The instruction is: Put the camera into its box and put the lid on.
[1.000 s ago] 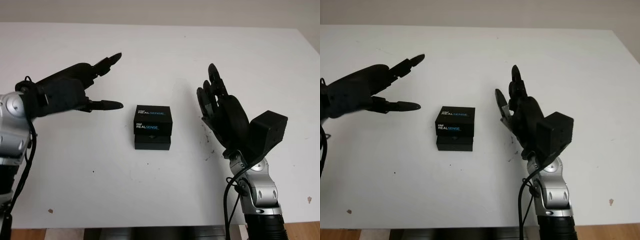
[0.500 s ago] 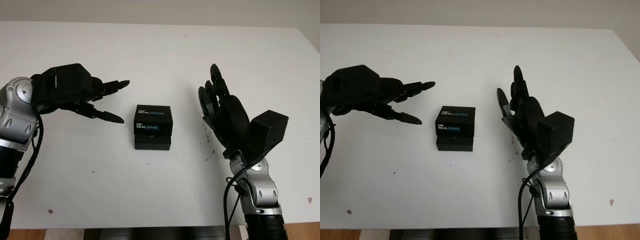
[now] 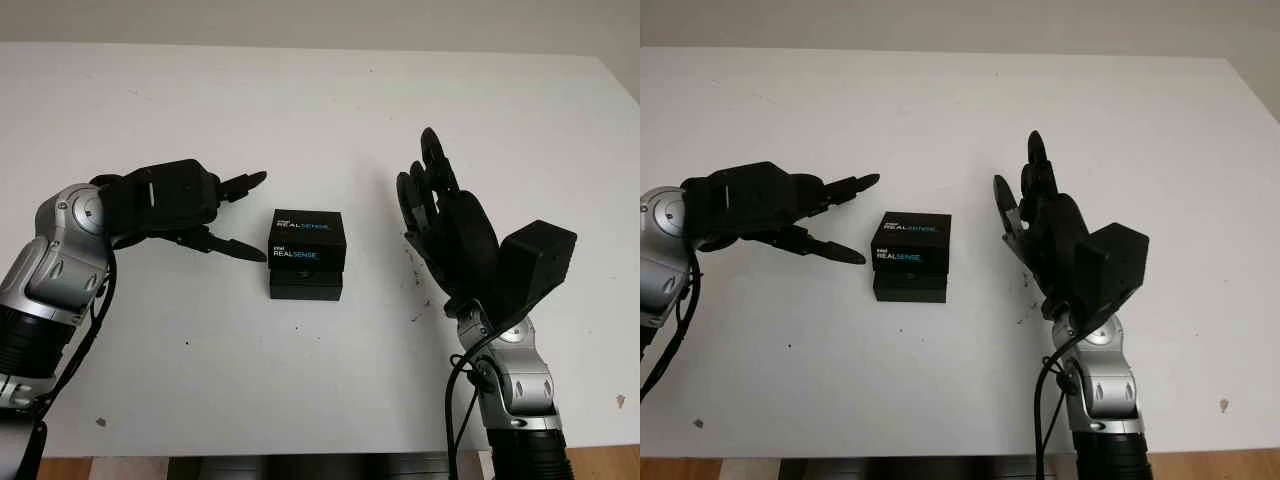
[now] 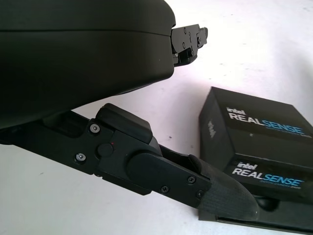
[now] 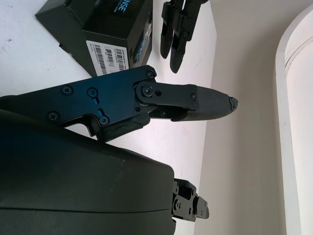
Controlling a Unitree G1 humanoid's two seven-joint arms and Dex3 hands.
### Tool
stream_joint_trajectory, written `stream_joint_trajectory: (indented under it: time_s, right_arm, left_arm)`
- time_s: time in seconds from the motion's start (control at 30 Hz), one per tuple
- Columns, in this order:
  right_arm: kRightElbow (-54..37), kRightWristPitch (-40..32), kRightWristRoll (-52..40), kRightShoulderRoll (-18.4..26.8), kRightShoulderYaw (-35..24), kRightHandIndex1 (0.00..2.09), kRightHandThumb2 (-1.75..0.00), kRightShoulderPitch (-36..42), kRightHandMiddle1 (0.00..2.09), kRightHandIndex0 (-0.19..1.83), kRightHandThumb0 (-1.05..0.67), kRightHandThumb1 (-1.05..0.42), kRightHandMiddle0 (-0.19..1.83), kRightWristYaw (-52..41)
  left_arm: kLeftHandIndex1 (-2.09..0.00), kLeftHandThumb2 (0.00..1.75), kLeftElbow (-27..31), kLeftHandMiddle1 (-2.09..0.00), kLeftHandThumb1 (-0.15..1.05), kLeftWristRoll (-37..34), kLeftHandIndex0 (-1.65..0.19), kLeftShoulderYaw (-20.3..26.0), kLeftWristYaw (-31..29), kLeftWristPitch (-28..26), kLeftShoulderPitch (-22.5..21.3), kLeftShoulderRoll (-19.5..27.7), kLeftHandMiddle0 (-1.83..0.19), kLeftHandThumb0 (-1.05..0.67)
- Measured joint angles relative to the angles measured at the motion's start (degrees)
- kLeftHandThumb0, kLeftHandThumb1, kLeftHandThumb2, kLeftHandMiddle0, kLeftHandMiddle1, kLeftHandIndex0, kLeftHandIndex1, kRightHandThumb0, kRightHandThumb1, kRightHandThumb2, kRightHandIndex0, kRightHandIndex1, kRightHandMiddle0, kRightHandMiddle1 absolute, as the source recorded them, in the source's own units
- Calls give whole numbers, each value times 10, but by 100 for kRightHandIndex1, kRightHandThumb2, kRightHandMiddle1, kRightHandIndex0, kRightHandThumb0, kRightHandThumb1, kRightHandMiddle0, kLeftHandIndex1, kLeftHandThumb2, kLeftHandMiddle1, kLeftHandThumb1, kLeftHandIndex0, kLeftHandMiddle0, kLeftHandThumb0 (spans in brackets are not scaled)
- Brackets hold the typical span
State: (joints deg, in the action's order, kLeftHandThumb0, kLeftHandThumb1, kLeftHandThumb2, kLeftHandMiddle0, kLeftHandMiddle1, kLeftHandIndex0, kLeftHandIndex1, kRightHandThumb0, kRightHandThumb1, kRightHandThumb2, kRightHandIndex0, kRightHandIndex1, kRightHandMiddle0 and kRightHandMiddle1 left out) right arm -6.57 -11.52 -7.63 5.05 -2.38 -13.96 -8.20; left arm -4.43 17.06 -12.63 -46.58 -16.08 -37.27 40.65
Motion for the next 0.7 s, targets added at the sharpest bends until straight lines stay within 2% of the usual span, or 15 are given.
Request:
stream_joint_trajectory:
  time_s: [0.43,0.6,0.7]
  right_arm:
    - [-1,0,-1,-1,0,6,-43,0,6,-16,-63,-105,-12,4]
    - [-1,0,-1,-2,0,6,-43,0,6,-16,-63,-105,-12,5]
    - [-1,0,-2,-2,0,6,-42,0,6,-16,-63,-105,-12,5]
  left_arm:
    - [0,6,-11,0,105,13,19,-22,-4,35,5,-3,19,-103]
    - [0,9,-12,0,105,-1,19,-20,-20,19,4,-5,19,-104]
    - [0,17,-11,0,105,-8,19,-19,-30,0,-3,-6,19,-105]
